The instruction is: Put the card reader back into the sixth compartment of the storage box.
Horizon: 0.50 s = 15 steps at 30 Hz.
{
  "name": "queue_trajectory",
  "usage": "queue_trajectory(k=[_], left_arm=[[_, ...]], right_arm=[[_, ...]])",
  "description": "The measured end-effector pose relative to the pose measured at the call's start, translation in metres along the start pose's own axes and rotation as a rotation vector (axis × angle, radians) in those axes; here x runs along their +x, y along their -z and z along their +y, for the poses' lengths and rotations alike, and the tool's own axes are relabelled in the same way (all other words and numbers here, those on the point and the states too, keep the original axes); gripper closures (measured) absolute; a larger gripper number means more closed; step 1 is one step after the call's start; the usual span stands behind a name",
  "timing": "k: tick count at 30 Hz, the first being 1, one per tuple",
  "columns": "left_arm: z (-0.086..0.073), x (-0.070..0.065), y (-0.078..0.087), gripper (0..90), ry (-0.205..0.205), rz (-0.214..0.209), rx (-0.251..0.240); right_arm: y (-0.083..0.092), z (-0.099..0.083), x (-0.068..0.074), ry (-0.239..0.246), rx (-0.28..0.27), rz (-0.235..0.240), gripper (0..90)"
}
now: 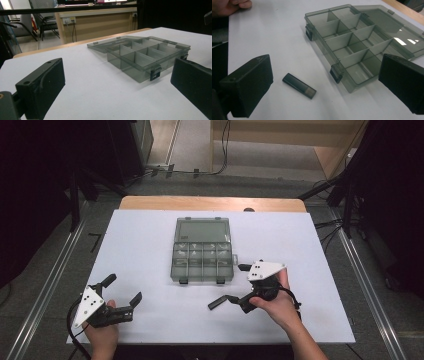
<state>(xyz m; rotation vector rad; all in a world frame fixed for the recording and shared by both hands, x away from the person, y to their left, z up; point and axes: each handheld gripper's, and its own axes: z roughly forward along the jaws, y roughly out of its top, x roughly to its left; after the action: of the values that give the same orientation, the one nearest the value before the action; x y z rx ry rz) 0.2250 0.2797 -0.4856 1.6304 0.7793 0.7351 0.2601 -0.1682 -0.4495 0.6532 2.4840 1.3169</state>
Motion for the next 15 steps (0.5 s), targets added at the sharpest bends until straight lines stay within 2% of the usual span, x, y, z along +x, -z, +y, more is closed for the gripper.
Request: queue_trajectory(k=[11,13,15], left_arm=[[0.000,0.000,0.000,0.0,-0.001,-0.001,-0.001],[0.000,0.000,0.000,0.0,-0.002,-0.001,0.000],[0.000,0.000,0.000,0.0,-0.002,-0.001,0.000]], right_arm=[[-0.015,0.004,0.006,0.054,0.070,0.076,0.0],[-0.017,0.005,0.007,0.079,0.085,0.087,11.9],[-0.018,0.005,0.008,0.081,0.088,0.093,12.6]])
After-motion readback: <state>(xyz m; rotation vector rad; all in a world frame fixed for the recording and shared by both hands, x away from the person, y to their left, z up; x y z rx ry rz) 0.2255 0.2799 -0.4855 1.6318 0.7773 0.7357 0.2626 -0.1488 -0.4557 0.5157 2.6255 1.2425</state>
